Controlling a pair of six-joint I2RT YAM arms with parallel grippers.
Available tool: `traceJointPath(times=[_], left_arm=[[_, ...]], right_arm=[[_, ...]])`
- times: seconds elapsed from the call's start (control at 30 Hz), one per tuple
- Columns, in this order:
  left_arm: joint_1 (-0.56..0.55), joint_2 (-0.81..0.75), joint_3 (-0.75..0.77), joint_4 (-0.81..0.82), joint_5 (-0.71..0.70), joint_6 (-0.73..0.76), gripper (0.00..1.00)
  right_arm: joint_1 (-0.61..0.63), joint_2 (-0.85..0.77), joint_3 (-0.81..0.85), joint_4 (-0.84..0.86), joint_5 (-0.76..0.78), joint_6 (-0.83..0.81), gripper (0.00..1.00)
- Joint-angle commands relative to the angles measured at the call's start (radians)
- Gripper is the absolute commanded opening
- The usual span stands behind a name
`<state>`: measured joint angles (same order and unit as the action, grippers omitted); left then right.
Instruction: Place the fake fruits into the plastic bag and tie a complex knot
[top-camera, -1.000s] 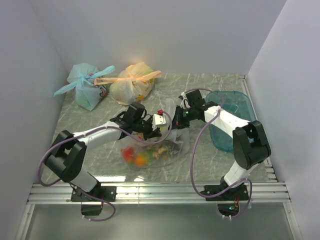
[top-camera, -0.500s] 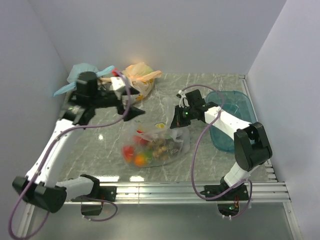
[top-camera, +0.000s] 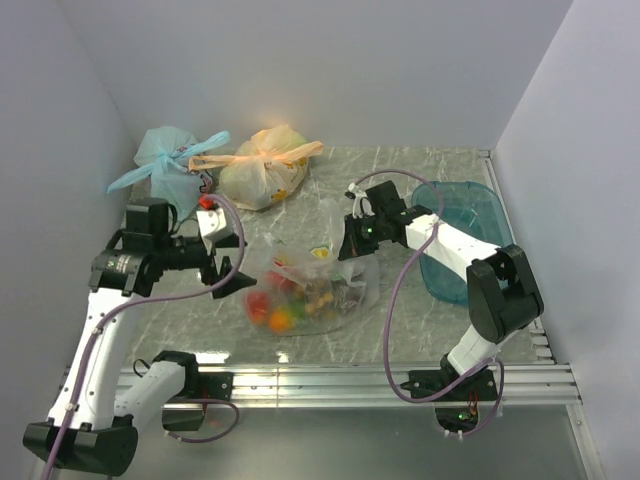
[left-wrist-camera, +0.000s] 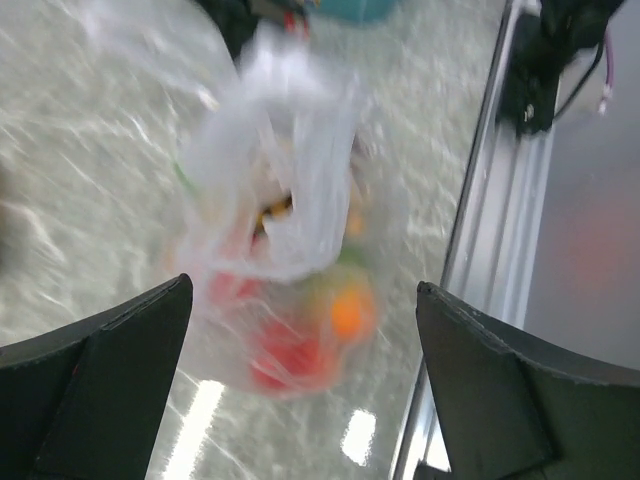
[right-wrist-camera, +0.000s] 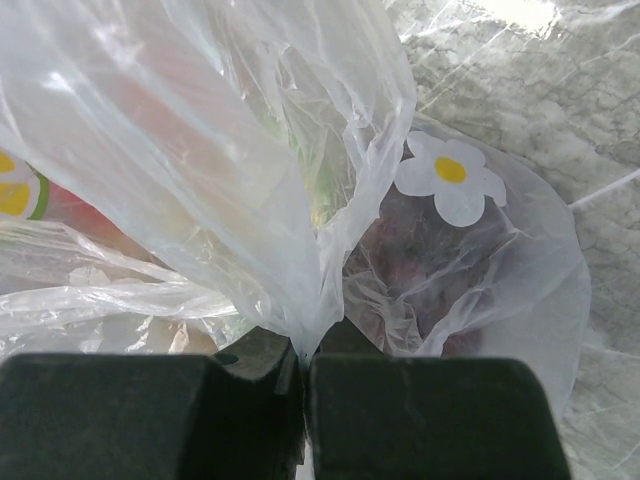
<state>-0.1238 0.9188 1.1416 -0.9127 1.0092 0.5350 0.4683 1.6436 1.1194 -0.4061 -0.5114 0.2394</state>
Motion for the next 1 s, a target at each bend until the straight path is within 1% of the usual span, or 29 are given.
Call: traceJointPath(times=[0.0,0.07,0.1,0.2,0.23,0.27,0.33,0.4,0.43,0.5,0.53,0.57,0.7,0.8,0.9,0.97], left_arm=[[0.003,-0.003,-0.118,0.033,0.022,0.125,0.99],[0.003,0.012,-0.175,0.118,0.011,0.111,0.99],[0.003,0.021,-0.195,0.208,-0.018,0.094,0.99],[0.003,0.046,-0.258,0.317,-0.023,0.080,0.99],[0.003,0.054,-0.272,0.418,-0.021,0.039,0.99],[0.003,0.063,-0.299,0.466,-0.021,0.013,0.99],[0.003,0.098,-0.316,0.575,0.011,-0.006,0.99],[0.001,0.132,-0.318,0.627,0.038,-0.015,0.99],[0.001,0.171,-0.310,0.643,0.089,-0.030,0.99],[-0.008,0.239,-0.270,0.641,0.159,-0.024,0.99],[-0.017,0.259,-0.252,0.617,0.211,-0.009,0.99],[-0.039,0.279,-0.223,0.583,0.233,0.002,0.99],[-0.094,0.339,-0.200,0.584,0.290,0.011,0.99],[-0.118,0.356,-0.200,0.618,0.318,-0.033,0.99],[-0.134,0.374,-0.168,0.548,0.338,0.025,0.99],[-0.134,0.382,-0.137,0.454,0.351,0.068,0.99]], right_arm=[[0.018,-0.045,0.010,-0.008,0.014,-0.035,0.00],[0.029,-0.053,0.010,-0.008,0.024,-0.051,0.00],[0.032,-0.060,0.008,-0.008,0.027,-0.057,0.00],[0.046,-0.064,0.013,-0.010,0.030,-0.075,0.00],[0.049,-0.064,0.014,-0.008,0.028,-0.080,0.00],[0.052,-0.065,0.014,-0.010,0.030,-0.089,0.00],[0.058,-0.065,0.014,-0.014,0.031,-0.106,0.00],[0.059,-0.062,0.014,-0.019,0.036,-0.114,0.00],[0.059,-0.059,0.017,-0.025,0.036,-0.123,0.00],[0.061,-0.050,0.022,-0.031,0.039,-0.129,0.00],[0.062,-0.044,0.026,-0.034,0.040,-0.133,0.00],[0.061,-0.039,0.036,-0.040,0.042,-0.135,0.00],[0.061,-0.016,0.063,-0.059,0.051,-0.143,0.00],[0.061,-0.013,0.079,-0.074,0.056,-0.155,0.00],[0.059,-0.011,0.086,-0.085,0.062,-0.166,0.00],[0.062,-0.008,0.094,-0.092,0.060,-0.170,0.00]])
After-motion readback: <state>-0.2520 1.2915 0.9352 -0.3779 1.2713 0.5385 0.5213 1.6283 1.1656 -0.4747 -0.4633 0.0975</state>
